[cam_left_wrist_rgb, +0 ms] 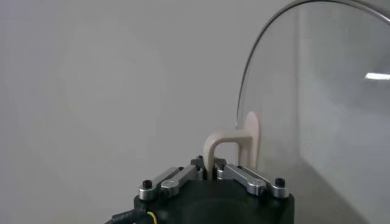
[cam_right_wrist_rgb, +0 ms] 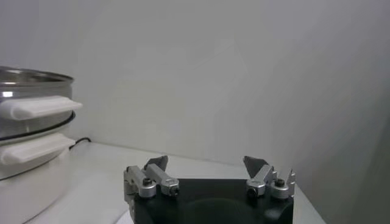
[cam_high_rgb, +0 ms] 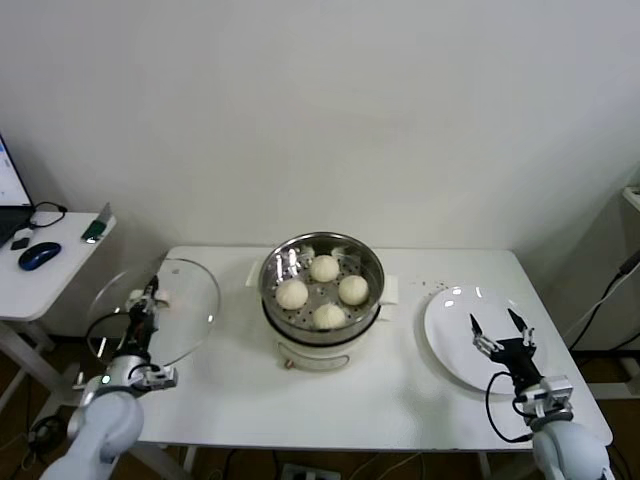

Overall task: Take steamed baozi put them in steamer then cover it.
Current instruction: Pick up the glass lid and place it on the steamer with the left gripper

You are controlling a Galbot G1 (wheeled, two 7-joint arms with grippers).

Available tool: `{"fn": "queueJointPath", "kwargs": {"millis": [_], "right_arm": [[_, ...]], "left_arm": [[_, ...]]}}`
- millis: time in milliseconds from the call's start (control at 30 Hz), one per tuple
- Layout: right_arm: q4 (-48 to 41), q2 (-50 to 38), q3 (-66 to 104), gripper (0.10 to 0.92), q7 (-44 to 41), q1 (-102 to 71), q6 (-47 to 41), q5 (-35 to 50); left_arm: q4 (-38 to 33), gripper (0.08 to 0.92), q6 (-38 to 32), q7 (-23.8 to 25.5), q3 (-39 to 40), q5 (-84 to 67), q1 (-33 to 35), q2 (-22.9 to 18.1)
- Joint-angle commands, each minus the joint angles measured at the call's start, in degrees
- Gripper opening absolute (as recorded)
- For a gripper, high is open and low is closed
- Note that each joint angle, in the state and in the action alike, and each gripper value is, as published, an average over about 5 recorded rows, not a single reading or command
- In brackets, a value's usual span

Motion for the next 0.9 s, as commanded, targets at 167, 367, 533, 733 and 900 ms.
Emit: {"fn": "queueJointPath", "kwargs": {"millis": [167, 367, 533, 733, 900], "right_arm": [[-3.4, -2.4, -3.6, 0.823, 0.4, 5.4, -0.3, -1.0], [-5.5, -2.1, -5.4, 0.823, 0.6, 8.0, -0.3, -2.0], [-6.9, -1.9, -6.0, 0.823, 0.5, 9.1, -0.1, -2.5], [-7.5, -1.8, -5.4, 0.823, 0.2, 9.1, 0.4, -2.6], [-7.8, -1.4, -4.5, 0.823, 0.1, 8.6, 0.9, -3.0]], "left_arm": [[-28.0, 0.155, 28.1, 5.5, 9.9, -10.2, 1.6, 12.4], [-28.2, 0.155, 30.9, 11.5, 21.7, -5.2, -7.2, 10.4], [-24.3, 0.155, 30.9, 18.3, 28.6, 3.2, -17.1, 3.1], [-17.9, 0.155, 30.9, 23.0, 34.7, 9.8, -23.5, -5.5], [-12.5, 0.155, 30.9, 25.1, 37.6, 13.1, -27.3, -12.9]]}}
